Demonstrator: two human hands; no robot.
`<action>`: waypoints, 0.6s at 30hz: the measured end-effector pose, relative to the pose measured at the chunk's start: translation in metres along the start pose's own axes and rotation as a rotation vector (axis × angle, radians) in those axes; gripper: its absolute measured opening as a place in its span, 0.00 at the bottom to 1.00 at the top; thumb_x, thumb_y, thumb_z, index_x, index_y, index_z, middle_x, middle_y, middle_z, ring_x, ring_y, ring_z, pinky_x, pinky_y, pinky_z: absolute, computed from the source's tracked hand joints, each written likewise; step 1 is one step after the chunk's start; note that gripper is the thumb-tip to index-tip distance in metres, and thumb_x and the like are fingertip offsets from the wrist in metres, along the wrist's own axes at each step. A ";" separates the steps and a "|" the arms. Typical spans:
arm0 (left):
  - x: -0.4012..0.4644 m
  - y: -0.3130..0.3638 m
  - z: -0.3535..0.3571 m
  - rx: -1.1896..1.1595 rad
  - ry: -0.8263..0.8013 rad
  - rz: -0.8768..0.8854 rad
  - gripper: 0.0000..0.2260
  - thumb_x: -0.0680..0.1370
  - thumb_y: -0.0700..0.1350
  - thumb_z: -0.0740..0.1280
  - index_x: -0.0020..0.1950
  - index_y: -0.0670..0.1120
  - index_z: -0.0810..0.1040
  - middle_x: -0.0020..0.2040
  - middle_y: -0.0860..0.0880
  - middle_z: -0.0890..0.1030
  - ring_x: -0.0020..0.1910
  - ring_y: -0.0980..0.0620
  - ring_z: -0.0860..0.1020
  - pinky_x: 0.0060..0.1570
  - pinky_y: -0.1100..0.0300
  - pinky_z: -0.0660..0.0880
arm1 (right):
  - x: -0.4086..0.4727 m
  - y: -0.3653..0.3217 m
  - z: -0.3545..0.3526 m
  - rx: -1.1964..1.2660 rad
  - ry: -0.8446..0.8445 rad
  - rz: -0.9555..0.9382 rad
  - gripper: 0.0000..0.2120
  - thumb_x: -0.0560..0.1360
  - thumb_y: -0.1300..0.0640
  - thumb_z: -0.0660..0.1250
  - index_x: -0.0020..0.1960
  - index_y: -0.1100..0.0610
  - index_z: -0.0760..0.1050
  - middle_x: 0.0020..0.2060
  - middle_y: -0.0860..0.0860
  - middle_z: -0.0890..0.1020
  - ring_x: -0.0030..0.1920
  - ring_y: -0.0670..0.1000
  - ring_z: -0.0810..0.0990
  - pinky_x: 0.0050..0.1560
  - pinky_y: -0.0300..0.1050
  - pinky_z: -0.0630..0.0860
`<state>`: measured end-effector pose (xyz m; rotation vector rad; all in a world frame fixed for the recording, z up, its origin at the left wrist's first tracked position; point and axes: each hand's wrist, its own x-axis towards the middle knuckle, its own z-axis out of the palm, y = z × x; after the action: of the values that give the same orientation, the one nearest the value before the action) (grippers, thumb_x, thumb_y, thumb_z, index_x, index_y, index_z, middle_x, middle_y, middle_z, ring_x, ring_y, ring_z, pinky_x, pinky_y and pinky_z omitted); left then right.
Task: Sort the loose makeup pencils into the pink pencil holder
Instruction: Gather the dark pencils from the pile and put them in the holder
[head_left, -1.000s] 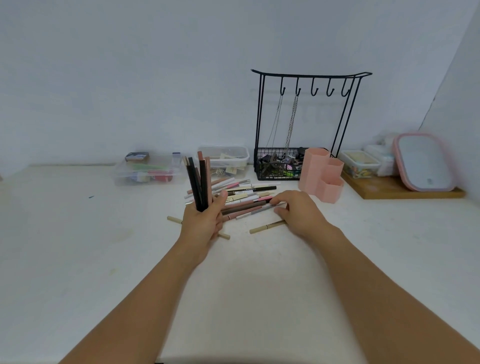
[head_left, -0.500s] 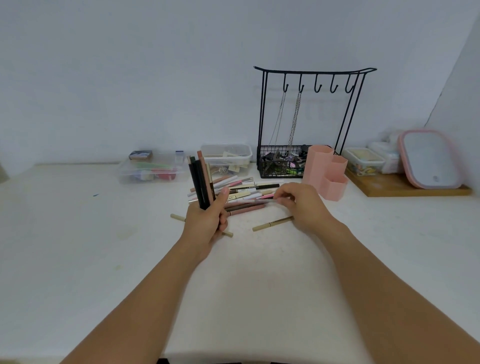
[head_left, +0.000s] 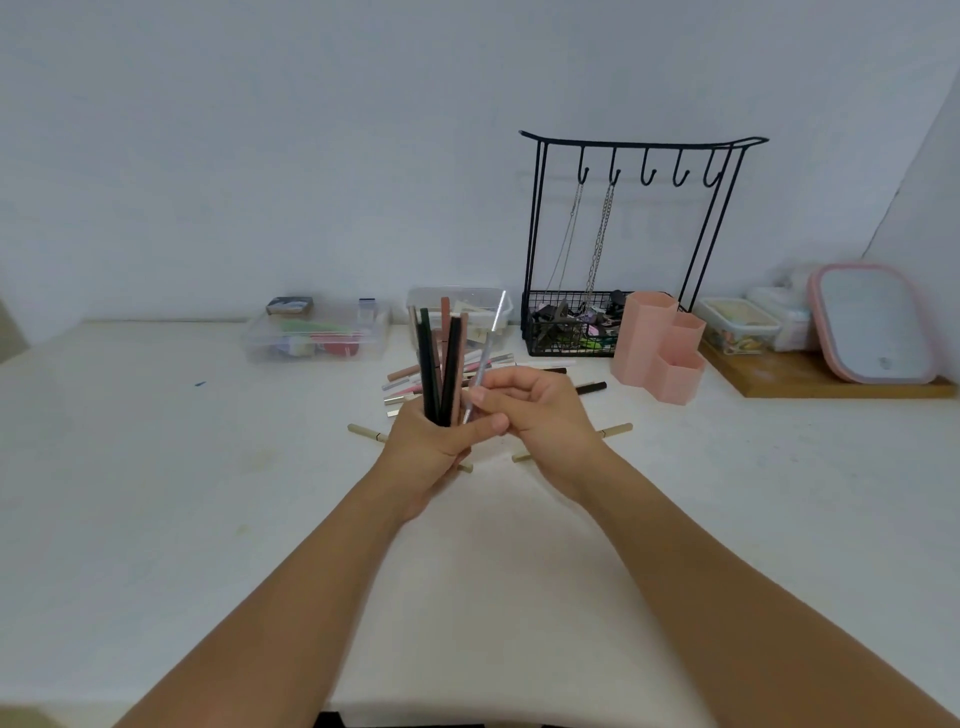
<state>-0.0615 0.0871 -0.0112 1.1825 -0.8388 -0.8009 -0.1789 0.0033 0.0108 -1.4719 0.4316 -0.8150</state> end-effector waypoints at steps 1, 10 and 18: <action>0.000 0.000 0.000 0.005 -0.026 -0.004 0.09 0.69 0.33 0.78 0.45 0.41 0.81 0.29 0.52 0.78 0.26 0.57 0.72 0.27 0.66 0.68 | 0.000 0.000 0.002 0.019 -0.009 0.013 0.04 0.73 0.67 0.73 0.47 0.63 0.82 0.37 0.57 0.85 0.36 0.51 0.82 0.40 0.42 0.80; 0.002 -0.003 -0.002 0.207 -0.052 -0.078 0.06 0.78 0.34 0.68 0.43 0.42 0.77 0.28 0.45 0.73 0.24 0.51 0.73 0.24 0.63 0.60 | -0.008 -0.006 0.006 -0.169 -0.074 -0.057 0.11 0.70 0.66 0.76 0.41 0.73 0.77 0.32 0.68 0.82 0.26 0.59 0.81 0.31 0.48 0.80; 0.007 0.002 -0.004 -0.100 0.174 -0.115 0.21 0.77 0.53 0.73 0.33 0.51 0.65 0.26 0.51 0.61 0.24 0.54 0.59 0.27 0.59 0.54 | 0.021 0.008 -0.057 -0.984 0.234 -0.156 0.06 0.75 0.56 0.72 0.51 0.52 0.83 0.48 0.46 0.84 0.42 0.43 0.77 0.49 0.39 0.75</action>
<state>-0.0540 0.0828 -0.0095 1.2003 -0.5853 -0.8117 -0.2030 -0.0523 0.0027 -2.3407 0.9947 -0.9549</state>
